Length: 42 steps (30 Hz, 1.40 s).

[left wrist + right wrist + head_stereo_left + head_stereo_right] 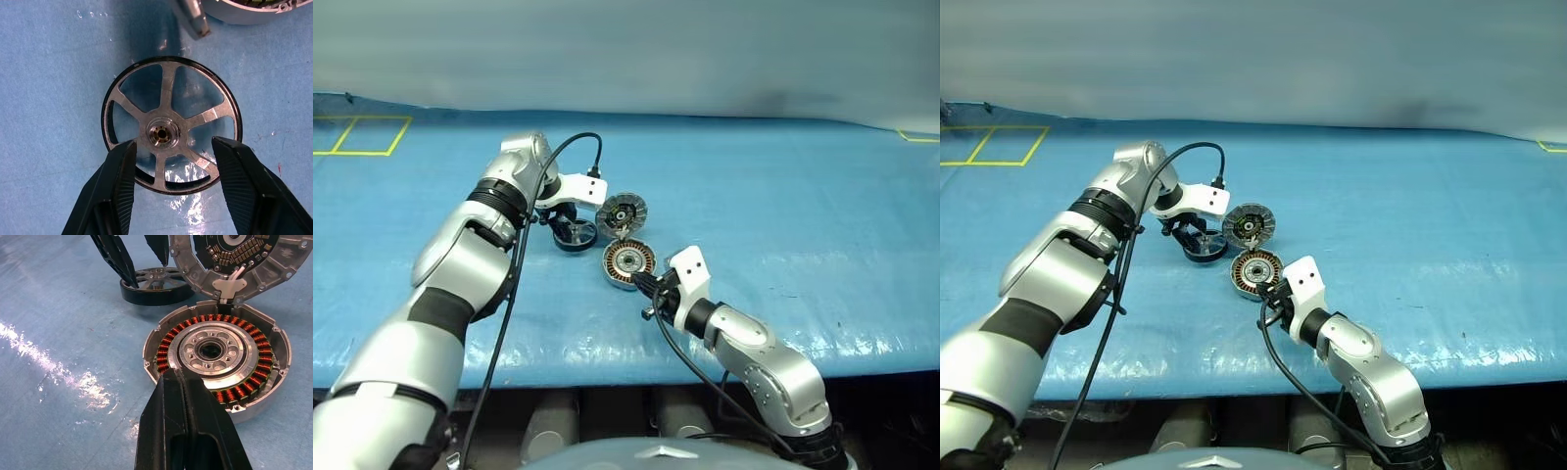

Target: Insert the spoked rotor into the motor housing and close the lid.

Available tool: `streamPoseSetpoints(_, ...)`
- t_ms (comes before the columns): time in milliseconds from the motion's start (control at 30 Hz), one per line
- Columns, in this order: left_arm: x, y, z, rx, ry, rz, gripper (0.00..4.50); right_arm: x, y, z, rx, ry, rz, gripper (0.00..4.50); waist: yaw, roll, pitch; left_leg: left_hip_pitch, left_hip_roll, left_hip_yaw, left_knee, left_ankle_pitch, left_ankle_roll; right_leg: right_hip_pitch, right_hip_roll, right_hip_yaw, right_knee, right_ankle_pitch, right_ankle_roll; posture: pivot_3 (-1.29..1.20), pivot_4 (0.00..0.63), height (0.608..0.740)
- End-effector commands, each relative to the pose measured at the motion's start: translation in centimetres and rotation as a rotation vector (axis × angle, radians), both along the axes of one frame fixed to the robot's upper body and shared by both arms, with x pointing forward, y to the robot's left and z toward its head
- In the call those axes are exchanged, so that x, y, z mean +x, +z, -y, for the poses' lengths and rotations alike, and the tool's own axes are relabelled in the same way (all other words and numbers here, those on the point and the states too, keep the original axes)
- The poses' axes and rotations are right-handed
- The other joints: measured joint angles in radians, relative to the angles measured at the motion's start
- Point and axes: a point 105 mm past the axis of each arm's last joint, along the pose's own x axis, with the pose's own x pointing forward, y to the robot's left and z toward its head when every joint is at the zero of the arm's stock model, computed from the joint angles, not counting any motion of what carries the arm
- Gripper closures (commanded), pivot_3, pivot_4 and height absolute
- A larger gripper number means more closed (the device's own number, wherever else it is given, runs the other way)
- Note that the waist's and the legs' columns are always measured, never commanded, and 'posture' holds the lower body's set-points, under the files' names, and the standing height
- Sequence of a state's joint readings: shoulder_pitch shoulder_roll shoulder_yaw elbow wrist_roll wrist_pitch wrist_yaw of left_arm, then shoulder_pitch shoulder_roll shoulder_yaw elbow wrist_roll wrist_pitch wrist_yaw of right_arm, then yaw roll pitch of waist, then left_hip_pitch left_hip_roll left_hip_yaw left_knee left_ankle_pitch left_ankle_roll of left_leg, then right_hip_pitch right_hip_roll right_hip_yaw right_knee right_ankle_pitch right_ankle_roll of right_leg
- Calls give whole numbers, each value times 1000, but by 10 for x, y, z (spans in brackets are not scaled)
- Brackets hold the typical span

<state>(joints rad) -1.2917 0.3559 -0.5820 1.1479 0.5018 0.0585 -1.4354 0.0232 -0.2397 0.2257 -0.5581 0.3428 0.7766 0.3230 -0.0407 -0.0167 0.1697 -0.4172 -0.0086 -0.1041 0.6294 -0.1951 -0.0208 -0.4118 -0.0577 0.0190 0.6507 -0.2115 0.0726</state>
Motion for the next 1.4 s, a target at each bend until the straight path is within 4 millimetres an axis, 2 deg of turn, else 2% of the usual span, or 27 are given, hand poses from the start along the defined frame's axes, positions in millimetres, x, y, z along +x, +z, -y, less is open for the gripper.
streamPoseSetpoints(33, 4, 2, 0, 7, 7, 34, 1839, -1, 11, -1, 29, 0, 42, 4500, 0, 0, 0, 0, 0, 0, 0, 0, 0, 0, 0, 0, 0, 0, 0, 0, 150, 740)
streamPoseSetpoints(567, 2, -3, 8, 8, -21, 13, 1839, -1, 11, -1, 37, -26, 45, 4500, 1, 0, 0, 0, 0, 0, 1, 0, 0, 0, 0, 0, 1, 0, 0, 0, 150, 740)
streamPoseSetpoints(667, 1, -6, 6, 15, -23, 7, 2347, 0, 11, -1, 36, -32, 46, 4500, 1, 0, 0, 0, 0, 0, 1, 0, 0, 0, 0, 0, 2, 0, 0, 0, 150, 740)
streamPoseSetpoints(733, 1, -7, 5, 19, -23, 5, 2966, 0, 11, 0, 36, -35, 47, 4500, 2, 0, 0, 1, 0, 0, 1, 0, 0, 0, 0, 0, 2, 0, 0, 0, 150, 740)
streamPoseSetpoints(833, 1, -5, 2, 23, -21, 6, 3076, 1, 11, 0, 36, -36, 48, 4500, 2, 0, 0, 1, 0, 0, 2, 0, 0, 1, 0, 0, 3, 0, 0, 0, 150, 740)
streamPoseSetpoints(1067, 5, 25, -25, -3, -24, 58, 3076, 5, 15, -2, 39, -29, 61, 4500, -11, -1, 0, 2, 0, 0, 3, 0, 0, -1, 1, 1, 9, -1, -2, 0, 150, 740)
streamPoseSetpoints(1167, 1, 37, -45, -13, -58, 77, 3076, 5, 17, -2, 41, -25, 66, 4500, -12, -1, 1, 2, 1, 0, 3, 0, 1, -1, 1, 0, 10, -2, -3, 0, 150, 740)
streamPoseSetpoints(1267, -14, 45, -67, -37, -103, 82, 3076, 5, 18, 0, 43, -22, 72, 4500, -17, 0, 1, 2, 1, 0, 1, 0, 0, -2, 1, 1, 9, -2, -4, 0, 150, 740)
streamPoseSetpoints(1400, -42, 48, -78, -152, -105, 92, 3077, 6, 19, 7, 52, -13, 78, 4500, -20, 0, 1, 3, 0, 0, 0, 0, 0, -1, 0, 2, 9, -2, -5, 0, 150, 740)
